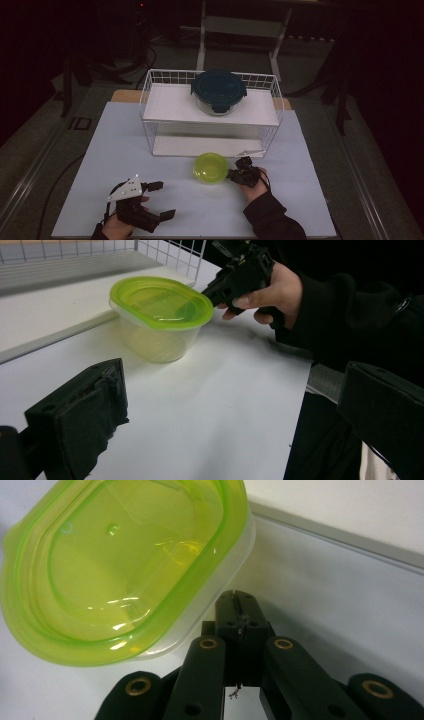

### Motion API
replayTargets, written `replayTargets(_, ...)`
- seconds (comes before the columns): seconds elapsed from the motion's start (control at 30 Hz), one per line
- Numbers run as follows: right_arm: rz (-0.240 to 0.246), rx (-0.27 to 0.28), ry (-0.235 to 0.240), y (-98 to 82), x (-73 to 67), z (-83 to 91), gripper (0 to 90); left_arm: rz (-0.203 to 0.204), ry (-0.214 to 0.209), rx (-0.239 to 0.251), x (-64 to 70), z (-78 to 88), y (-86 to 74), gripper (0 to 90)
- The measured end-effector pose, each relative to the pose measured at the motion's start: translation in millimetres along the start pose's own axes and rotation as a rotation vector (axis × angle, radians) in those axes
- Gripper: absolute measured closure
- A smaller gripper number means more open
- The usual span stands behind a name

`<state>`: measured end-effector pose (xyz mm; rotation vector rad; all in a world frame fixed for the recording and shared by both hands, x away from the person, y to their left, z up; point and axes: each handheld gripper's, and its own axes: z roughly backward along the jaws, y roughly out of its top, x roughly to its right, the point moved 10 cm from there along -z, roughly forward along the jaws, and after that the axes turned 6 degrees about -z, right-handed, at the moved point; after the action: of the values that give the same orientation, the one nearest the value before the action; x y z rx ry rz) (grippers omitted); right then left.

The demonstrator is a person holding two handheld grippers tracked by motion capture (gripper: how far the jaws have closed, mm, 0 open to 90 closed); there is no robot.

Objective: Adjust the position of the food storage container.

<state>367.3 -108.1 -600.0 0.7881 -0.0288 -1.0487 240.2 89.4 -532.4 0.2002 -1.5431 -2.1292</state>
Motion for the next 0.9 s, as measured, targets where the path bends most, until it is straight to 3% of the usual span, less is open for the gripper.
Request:
replayTargets(0.2,-0.017,0.006,0.009,7.9,-1.4,-4.3,89.9,0.002,0.001,0.0,-0.4,0.4,-0.3,0.0)
replayTargets(0.5,0.003,-0.005,-0.004,6.8,-4.2,-7.1,86.1,0.0,0.002,-0.003,-0.8,0.9,-1.2,0.0)
replayTargets(0.67,-0.005,0.007,-0.019,1.8,1.5,2.6,80.2,-0.004,0.001,-0.003,0.3,0.7,-0.8,0.0)
replayTargets(0.9,0.006,0.038,-0.026,-4.8,4.2,26.2,63.3,-0.004,0.008,0.001,-0.8,1.4,1.5,0.0)
